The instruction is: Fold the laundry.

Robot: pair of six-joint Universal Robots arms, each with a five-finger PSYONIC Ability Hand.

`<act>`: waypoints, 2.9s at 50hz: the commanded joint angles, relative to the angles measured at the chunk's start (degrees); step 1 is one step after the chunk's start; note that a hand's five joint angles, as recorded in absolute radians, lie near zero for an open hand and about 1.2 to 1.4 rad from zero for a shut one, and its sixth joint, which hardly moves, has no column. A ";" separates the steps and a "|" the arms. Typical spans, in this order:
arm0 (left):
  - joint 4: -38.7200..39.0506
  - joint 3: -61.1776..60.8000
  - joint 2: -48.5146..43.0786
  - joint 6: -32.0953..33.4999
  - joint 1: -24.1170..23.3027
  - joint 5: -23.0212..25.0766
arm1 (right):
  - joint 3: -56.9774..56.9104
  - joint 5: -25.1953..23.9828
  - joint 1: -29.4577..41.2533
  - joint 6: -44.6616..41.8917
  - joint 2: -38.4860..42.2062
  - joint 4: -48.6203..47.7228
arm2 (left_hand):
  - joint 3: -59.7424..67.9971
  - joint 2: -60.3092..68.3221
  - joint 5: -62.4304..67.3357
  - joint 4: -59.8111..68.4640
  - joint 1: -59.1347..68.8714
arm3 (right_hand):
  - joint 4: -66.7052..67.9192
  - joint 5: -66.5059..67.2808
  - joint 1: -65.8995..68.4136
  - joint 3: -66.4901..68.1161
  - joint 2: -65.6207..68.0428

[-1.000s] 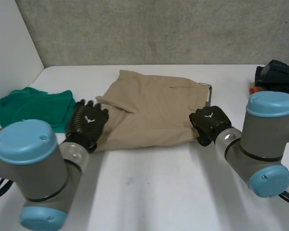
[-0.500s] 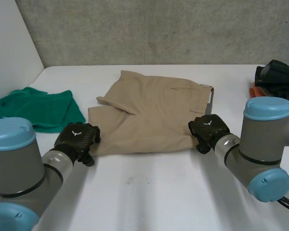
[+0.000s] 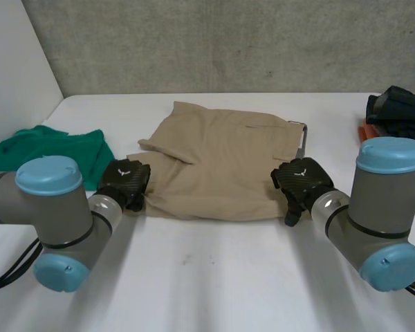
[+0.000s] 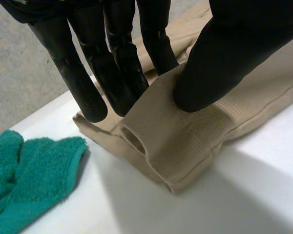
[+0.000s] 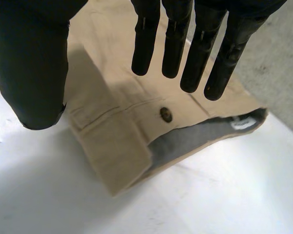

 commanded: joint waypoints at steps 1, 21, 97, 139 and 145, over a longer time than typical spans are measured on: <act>-1.02 5.41 -3.04 1.00 0.01 0.03 | 6.32 -0.01 -0.33 -9.48 -3.60 -6.47 | 11.95 11.72 13.73 11.41 14.16 | 1.88 1.80 3.44 2.13 1.79; -7.61 17.19 -6.47 1.44 0.09 -0.06 | 7.73 0.78 0.37 -7.73 -0.88 -8.14 | 11.95 11.72 13.73 11.41 14.16 | 0.70 0.62 2.26 0.95 0.61; 4.16 50.57 -29.92 20.16 -5.18 -0.85 | -26.72 10.01 0.19 -17.65 18.80 -9.45 | 11.95 11.72 13.73 11.41 14.16 | 48.75 48.67 50.31 49.00 48.66; 7.25 12.47 0.11 5.58 -5.36 1.26 | -9.24 2.98 -5.78 2.73 -1.32 11.55 | -56.32 -56.55 -54.54 -56.86 -54.11 | -9.41 -9.48 -7.84 -9.15 -9.49; 6.63 8.24 0.47 3.02 -5.44 1.26 | -5.63 0.16 -6.40 3.08 1.30 4.79 | -56.15 -56.39 -54.37 -56.69 -53.95 | -5.69 -5.77 -4.13 -5.44 -5.78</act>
